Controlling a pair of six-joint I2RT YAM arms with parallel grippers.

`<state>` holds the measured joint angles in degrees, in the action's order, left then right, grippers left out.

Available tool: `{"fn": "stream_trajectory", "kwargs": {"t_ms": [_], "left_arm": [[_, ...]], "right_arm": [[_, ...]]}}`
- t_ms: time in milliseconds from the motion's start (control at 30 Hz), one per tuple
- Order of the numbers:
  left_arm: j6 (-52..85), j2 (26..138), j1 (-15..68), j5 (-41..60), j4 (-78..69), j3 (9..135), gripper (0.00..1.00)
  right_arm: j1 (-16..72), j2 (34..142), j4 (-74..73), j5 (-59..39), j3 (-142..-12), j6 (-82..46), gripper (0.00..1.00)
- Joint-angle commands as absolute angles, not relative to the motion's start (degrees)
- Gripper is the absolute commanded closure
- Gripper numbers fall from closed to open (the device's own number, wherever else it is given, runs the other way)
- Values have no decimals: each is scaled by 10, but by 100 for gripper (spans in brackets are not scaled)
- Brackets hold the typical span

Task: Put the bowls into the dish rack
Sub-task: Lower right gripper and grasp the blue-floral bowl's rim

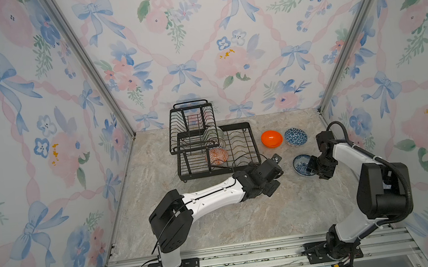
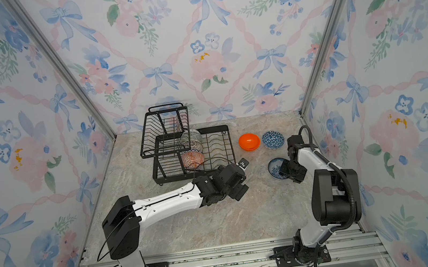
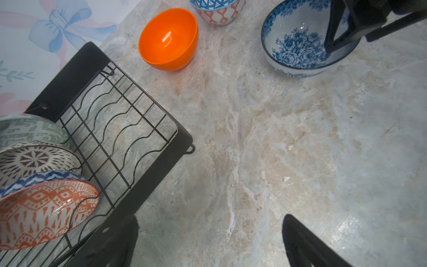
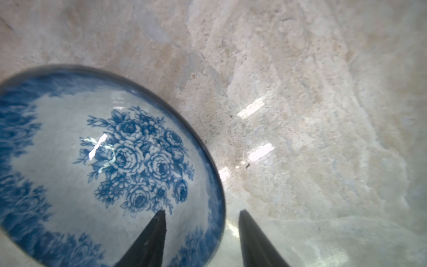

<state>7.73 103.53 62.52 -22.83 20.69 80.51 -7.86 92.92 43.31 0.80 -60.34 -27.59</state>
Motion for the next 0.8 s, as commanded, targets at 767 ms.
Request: {"fn": "stream_trajectory", "kwargs": {"t_ms": [767], "left_arm": [[176,1042,584,-125,205,813,2]], "right_arm": [[-95,960,431,-2,-628,-272,83]]}}
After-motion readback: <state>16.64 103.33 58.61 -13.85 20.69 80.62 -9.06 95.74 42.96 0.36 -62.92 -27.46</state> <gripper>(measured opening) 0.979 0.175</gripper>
